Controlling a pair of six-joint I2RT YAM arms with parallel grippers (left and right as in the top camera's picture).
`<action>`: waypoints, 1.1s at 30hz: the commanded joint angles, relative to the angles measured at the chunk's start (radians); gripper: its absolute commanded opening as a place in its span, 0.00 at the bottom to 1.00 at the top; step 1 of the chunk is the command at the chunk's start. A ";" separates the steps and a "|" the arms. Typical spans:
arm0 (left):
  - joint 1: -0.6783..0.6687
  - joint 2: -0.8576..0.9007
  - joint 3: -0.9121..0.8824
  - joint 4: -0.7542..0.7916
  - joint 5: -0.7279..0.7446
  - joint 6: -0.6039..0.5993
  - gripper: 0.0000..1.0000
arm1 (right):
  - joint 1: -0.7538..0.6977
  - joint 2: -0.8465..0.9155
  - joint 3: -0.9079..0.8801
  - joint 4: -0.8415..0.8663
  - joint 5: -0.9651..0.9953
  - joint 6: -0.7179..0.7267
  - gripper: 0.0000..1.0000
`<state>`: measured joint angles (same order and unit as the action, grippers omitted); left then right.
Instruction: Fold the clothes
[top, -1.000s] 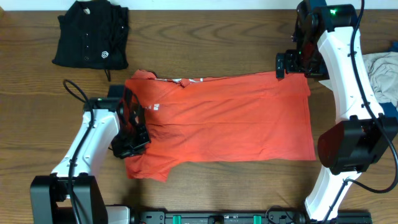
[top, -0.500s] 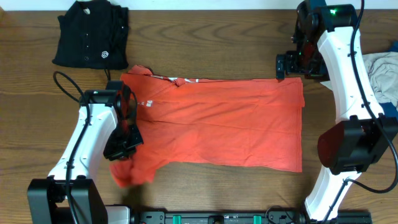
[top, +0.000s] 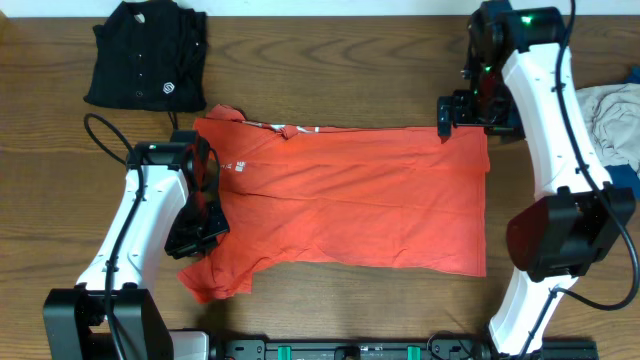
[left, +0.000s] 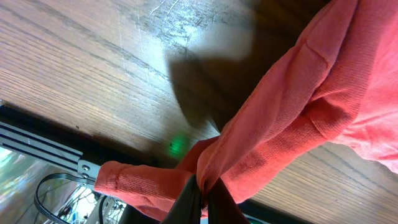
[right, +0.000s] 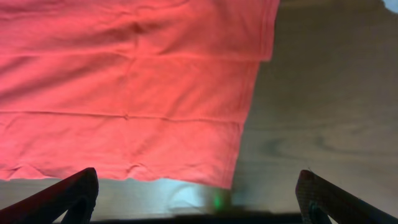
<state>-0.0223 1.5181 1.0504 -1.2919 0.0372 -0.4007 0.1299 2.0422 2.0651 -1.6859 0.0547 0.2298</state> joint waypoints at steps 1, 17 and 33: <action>0.001 -0.011 0.026 -0.006 -0.023 -0.016 0.06 | 0.019 -0.041 -0.004 -0.013 0.161 0.130 0.99; 0.001 -0.011 0.026 0.011 0.023 -0.016 0.06 | -0.014 -0.463 -0.171 -0.011 0.222 0.339 0.99; 0.001 -0.011 0.026 0.040 0.030 -0.013 0.06 | -0.022 -0.816 -0.937 0.378 -0.130 0.361 0.99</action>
<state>-0.0223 1.5181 1.0557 -1.2518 0.0685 -0.4007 0.1184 1.2308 1.1942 -1.3296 0.0410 0.5739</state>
